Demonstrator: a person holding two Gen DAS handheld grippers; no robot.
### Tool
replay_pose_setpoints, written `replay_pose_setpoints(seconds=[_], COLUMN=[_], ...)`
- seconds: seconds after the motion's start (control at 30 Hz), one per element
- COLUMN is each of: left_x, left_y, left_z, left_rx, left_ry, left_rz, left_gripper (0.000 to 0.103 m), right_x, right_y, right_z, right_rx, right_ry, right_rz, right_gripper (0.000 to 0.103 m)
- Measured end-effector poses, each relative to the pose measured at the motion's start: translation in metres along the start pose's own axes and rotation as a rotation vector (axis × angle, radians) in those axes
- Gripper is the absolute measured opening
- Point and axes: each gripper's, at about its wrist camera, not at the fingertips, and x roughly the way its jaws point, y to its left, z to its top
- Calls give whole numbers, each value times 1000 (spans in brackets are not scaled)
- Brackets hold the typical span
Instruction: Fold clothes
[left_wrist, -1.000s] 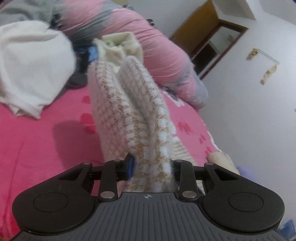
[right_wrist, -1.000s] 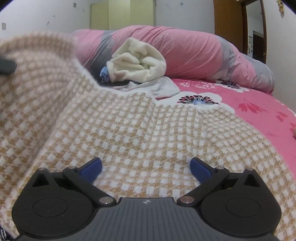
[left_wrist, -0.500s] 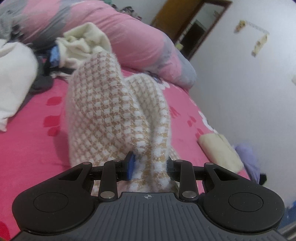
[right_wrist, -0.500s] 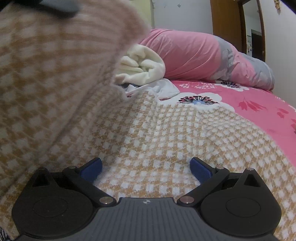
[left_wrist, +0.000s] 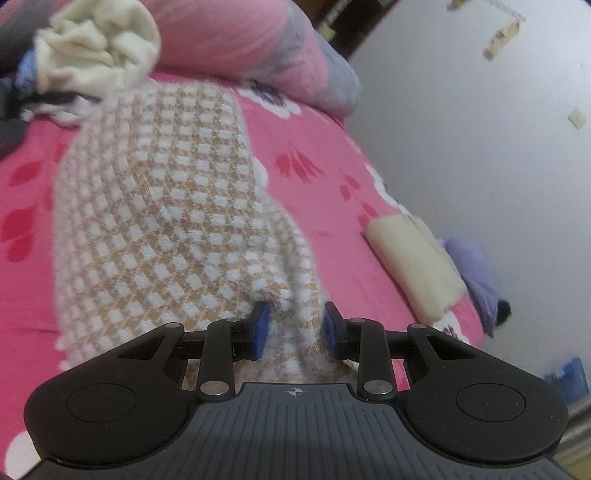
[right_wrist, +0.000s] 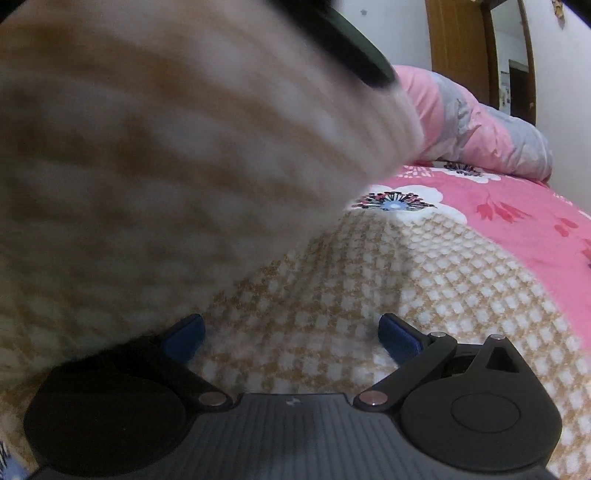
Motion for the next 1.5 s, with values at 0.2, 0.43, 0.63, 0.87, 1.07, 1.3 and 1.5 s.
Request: replay_pose_setpoints(seconds=[0.2,0.43,0.63,0.87,1.07,1.3,1.5], left_x=[28,55,82,86,84,85,24], left_y=[5,16,34,37,41,45,61], left_z=[3,-2,-20,-25,-22,-22,-24], left_rx=[27,32,-23,-11,-22,-43,-141], left_ry=[67,115,113,44,36,12,-153], left_rz=[-107,-243,-350,-429,-461,-520,-526], left_gripper=[29,34,35,36,36,39,46], right_x=[-26,-72,-122,-138,-106,-87,-88], right_y=[-15,-41,-69,-107,-103,-100,-91], right_z=[-10,-32,-52,-55,-48,-47,-40], right_rx=[-1,-10,110,484,518,541,488], right_ry=[-16,5,-48,-58,4,53,58], right_rz=[6,12,97,271,286,250,235], right_gripper=[99,102,101,101,88,64,42])
